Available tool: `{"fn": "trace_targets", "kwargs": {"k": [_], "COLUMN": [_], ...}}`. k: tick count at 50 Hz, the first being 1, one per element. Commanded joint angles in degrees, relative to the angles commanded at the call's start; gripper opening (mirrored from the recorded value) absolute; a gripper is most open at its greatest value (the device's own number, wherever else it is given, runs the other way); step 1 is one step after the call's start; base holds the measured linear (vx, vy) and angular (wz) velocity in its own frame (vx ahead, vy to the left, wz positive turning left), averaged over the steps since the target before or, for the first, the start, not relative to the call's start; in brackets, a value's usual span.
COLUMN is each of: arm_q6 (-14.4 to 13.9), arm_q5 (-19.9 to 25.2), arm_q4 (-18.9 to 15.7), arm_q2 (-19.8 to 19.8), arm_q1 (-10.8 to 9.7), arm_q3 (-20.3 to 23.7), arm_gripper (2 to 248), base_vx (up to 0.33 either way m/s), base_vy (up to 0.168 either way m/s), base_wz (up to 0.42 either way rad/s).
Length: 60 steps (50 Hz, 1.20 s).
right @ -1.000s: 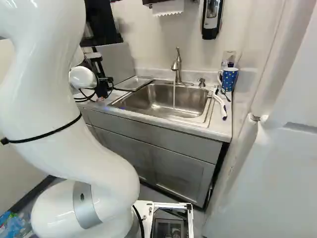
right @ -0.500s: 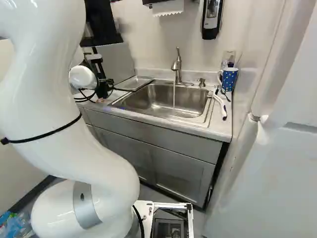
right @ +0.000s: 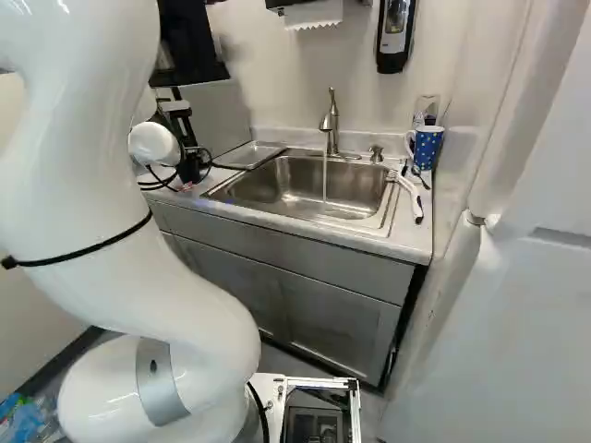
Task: Rinse the cup and place it in the tray
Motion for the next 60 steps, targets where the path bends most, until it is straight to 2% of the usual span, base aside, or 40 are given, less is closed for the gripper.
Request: {"fn": "trace_targets", "kwargs": {"k": [1,5,6,42,60], "arm_q6": [0.0,0.0,0.0,0.0,0.0], "arm_q5": [0.0,0.0,0.0,0.0,0.0], "arm_q4": [0.0,0.0,0.0,0.0,0.0], "arm_q2": [0.0,0.0,0.0,0.9,2.4], "arm_q1": [0.0,0.0,0.0,-0.3,-2.7], "arm_q3": [0.0,0.0,0.0,-0.3,-1.1], "arm_gripper": [142,142,125,125,125], "base_vx": [0.000,0.000,0.000,0.000,0.000], "base_vy": [0.000,0.000,0.000,0.000,0.000], "base_wz": [0.000,0.000,0.000,0.000,0.000]}}
